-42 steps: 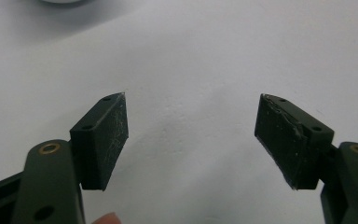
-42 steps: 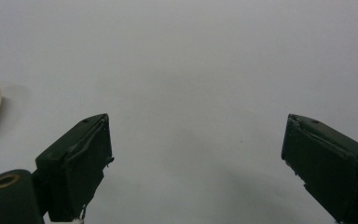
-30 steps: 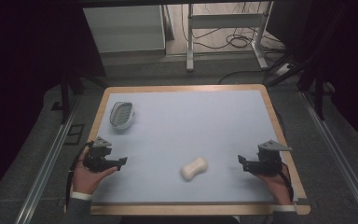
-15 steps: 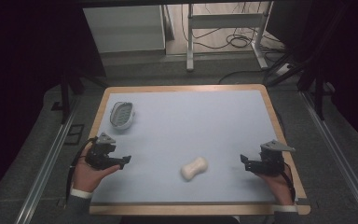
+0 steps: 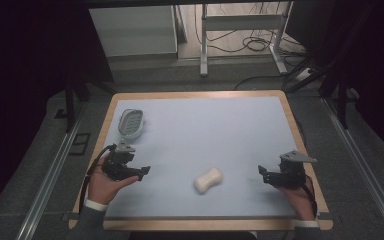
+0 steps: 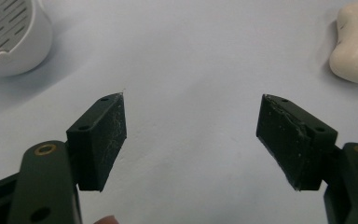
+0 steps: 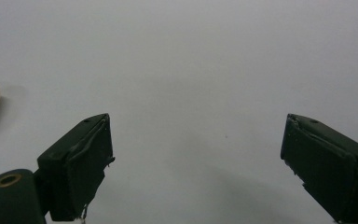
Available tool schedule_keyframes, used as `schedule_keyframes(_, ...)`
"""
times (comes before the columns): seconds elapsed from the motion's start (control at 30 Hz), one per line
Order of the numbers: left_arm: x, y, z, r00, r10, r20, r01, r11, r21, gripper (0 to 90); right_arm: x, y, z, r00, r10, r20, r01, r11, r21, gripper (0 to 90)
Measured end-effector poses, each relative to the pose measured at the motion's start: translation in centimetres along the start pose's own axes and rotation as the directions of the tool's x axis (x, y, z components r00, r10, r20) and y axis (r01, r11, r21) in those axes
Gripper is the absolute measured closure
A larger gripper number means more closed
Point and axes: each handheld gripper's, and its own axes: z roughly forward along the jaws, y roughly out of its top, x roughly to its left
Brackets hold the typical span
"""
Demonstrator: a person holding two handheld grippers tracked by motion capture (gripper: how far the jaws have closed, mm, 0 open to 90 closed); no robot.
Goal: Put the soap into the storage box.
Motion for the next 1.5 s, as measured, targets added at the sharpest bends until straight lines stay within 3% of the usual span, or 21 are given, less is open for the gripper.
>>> schedule_keyframes(0.8, -3.0, 1.9, 2.1, 0.9964, 0.078, 0.035, -0.078, 0.9966, 0.025, 23.9, 0.2, 0.0, 0.2, 1.0, -0.007, -0.005, 0.007, 1.0, 0.001, 8.8)
schedule_keyframes(1.27, -5.2, 3.2, 3.5, 0.99, 0.118, 0.077, -0.12, 0.9924, 0.025, 23.8, 0.2, 0.0, 0.1, 1.0, -0.007, -0.002, 0.007, 1.0, 0.001, 8.8)
schedule_keyframes(1.5, -6.7, 3.9, 3.9, 0.9831, 0.151, 0.104, -0.153, 0.9881, 0.015, 23.7, 0.2, 0.0, 0.0, 1.0, -0.007, -0.003, 0.007, 1.0, -0.001, 8.8)
